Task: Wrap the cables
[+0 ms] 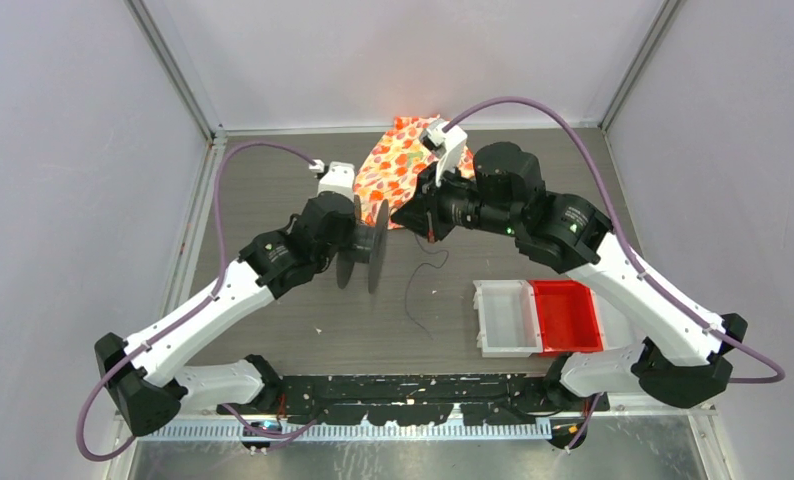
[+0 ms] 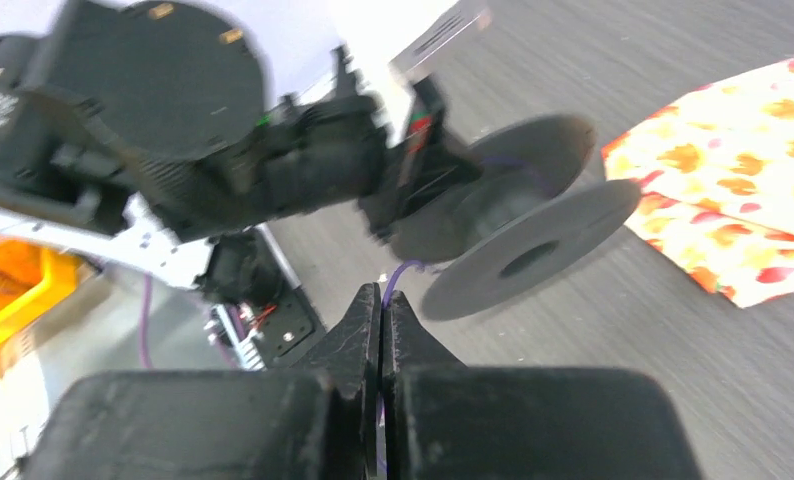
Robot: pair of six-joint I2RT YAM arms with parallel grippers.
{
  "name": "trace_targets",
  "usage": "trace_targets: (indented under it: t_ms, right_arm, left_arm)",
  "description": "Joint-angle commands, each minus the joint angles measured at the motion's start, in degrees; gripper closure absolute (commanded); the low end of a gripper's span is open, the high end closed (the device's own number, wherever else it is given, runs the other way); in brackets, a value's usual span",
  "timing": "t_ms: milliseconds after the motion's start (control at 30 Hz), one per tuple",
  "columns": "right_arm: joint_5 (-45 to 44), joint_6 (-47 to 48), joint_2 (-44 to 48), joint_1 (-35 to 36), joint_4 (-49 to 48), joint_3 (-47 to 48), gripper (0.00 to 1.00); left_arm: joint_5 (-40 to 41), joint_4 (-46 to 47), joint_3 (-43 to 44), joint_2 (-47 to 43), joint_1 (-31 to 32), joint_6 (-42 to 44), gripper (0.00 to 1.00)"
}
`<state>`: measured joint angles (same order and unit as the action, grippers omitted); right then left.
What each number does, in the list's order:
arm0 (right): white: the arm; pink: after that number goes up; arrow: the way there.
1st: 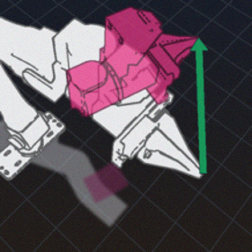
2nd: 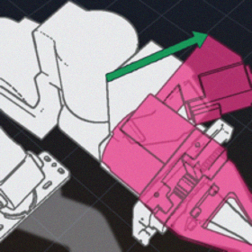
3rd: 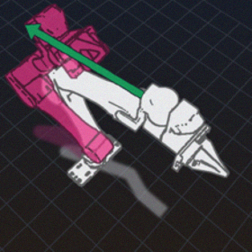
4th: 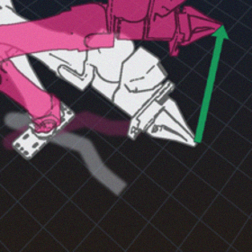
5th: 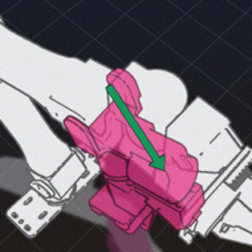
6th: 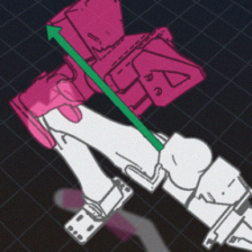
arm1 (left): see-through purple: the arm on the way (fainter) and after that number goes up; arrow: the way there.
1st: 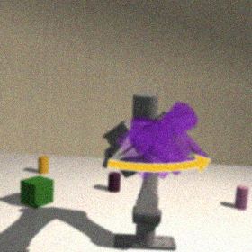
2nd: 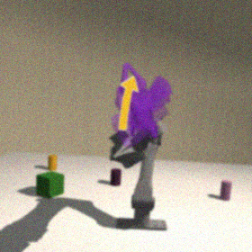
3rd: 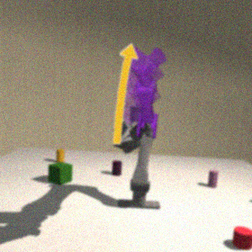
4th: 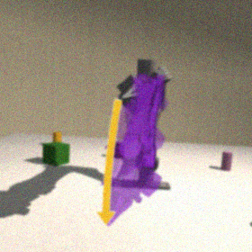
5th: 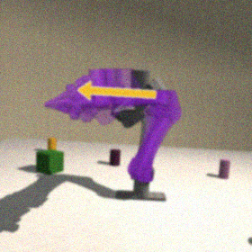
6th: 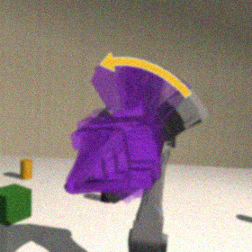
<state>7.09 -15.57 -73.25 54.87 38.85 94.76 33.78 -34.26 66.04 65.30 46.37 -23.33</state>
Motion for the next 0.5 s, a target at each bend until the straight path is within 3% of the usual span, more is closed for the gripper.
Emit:
trace_targets:
  t_ms: [0,200,467]
  right_arm:
    - [0.1,0.7,-0.9,-6.4,-4.1,0.5,1.00]
    - [2.8,-0.4,-2.5,-13.7,-5.8,-5.0,0.99]
    - [1.9,-3.5,-2.0,-15.8,-11.9,-18.3,0.98]
  left_arm:
    - [-12.2,2.0,0.1,-0.7,-0.3,4.1,1.00]
    - [-24.9,1.3,1.8,-2.9,-0.4,6.3,1.00]
    - [-24.8,1.4,5.9,-8.1,-0.8,5.8,1.00]
